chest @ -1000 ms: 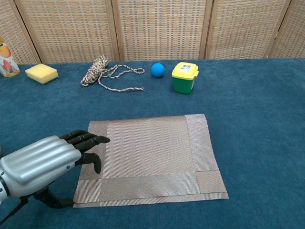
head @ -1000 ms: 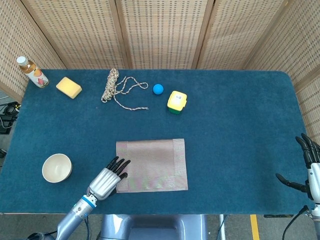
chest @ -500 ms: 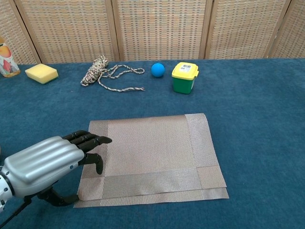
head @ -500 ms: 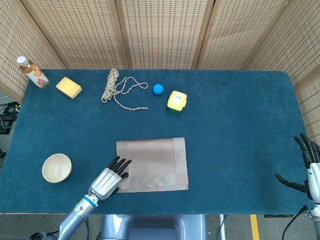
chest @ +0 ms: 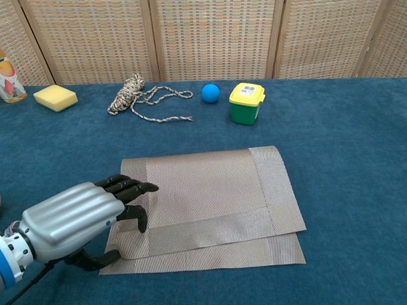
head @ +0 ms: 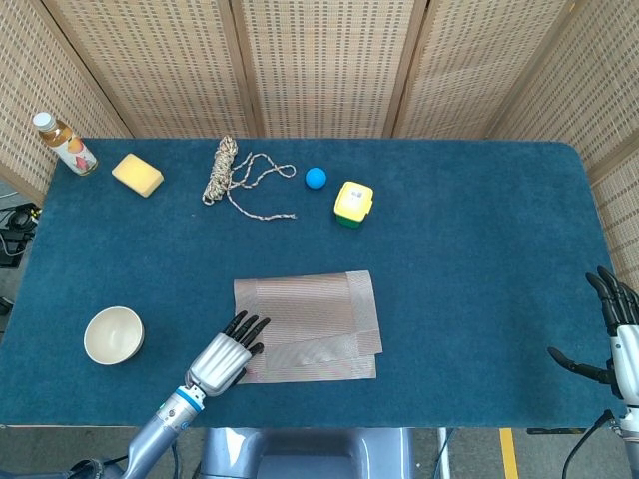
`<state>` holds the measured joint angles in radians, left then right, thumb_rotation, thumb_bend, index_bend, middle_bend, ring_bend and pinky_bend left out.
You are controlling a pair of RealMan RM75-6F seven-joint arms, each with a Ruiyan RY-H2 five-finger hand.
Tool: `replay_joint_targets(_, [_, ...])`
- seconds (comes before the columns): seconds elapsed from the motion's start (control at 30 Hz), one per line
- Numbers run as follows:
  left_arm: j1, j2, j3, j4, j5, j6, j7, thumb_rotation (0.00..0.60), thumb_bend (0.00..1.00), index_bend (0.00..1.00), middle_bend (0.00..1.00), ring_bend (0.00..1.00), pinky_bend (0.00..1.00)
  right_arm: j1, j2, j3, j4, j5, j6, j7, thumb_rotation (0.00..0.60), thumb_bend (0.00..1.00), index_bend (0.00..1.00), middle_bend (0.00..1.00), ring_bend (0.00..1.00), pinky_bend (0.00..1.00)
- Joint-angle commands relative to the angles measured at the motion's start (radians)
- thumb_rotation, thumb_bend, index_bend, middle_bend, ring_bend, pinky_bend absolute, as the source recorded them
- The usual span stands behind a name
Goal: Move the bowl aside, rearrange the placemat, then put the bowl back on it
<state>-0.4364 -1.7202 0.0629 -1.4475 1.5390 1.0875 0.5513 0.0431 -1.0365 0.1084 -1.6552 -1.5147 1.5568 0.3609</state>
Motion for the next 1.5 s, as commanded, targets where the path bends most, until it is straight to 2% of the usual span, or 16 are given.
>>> replay_joint_targets(0.03, [0.000,-0.002,0.000,-0.001,0.001,0.002,-0.006,0.600,0.43,0.36,0.00,0.00,0.00,0.000,0.001,0.000,0.000,0.000,0.000,0.001,0.600,0.13,0.00,0.00,0.00,0.00])
replay_joint_targets(0.23, [0.001,-0.007,0.001,0.006,-0.001,0.008,0.000,0.600,0.55,0.37,0.00,0.00,0.00,0.000,0.002,0.000,0.000,-0.001,0.001,0.003,0.600,0.13,0.00,0.00,0.00,0.00])
replay_joint_targets(0.3, [0.002,-0.008,0.000,0.008,-0.003,0.011,0.000,0.600,0.55,0.39,0.00,0.00,0.00,-0.001,0.002,0.000,0.000,-0.001,0.001,0.004,0.600,0.13,0.00,0.00,0.00,0.00])
replay_joint_targets(0.5, [0.005,-0.013,-0.003,0.017,-0.004,0.022,0.003,0.600,0.54,0.52,0.00,0.00,0.00,0.000,0.001,-0.001,-0.001,-0.002,0.001,0.000,0.600,0.13,0.00,0.00,0.00,0.00])
replay_joint_targets(0.77, [0.005,-0.012,-0.009,0.022,-0.004,0.033,-0.007,0.600,0.54,0.61,0.00,0.00,0.00,0.000,0.001,-0.002,-0.001,0.000,-0.002,-0.002,0.600,0.13,0.00,0.00,0.00,0.00])
replay_joint_targets(0.9, [-0.003,0.014,-0.037,-0.004,-0.011,0.047,-0.020,0.600,0.54,0.61,0.00,0.00,0.00,0.000,0.002,-0.002,-0.002,-0.001,-0.002,-0.002,0.600,0.13,0.00,0.00,0.00,0.00])
replay_joint_targets(1.1, [-0.023,0.097,-0.116,-0.105,-0.055,0.063,-0.027,0.600,0.53,0.62,0.00,0.00,0.00,0.002,0.001,-0.003,-0.001,0.002,-0.008,-0.009,0.600,0.13,0.00,0.00,0.00,0.00])
replay_joint_targets(1.27, [-0.056,0.170,-0.193,-0.189,-0.142,0.030,-0.009,0.600,0.53,0.63,0.00,0.00,0.00,0.009,-0.007,-0.001,0.004,0.012,-0.023,-0.022,0.600,0.13,0.00,0.00,0.00,0.00])
replay_joint_targets(1.5, [-0.129,0.215,-0.299,-0.187,-0.253,-0.014,0.042,0.600,0.53,0.63,0.00,0.00,0.00,0.019,-0.018,0.002,0.010,0.030,-0.045,-0.050,0.600,0.13,0.00,0.00,0.00,0.00])
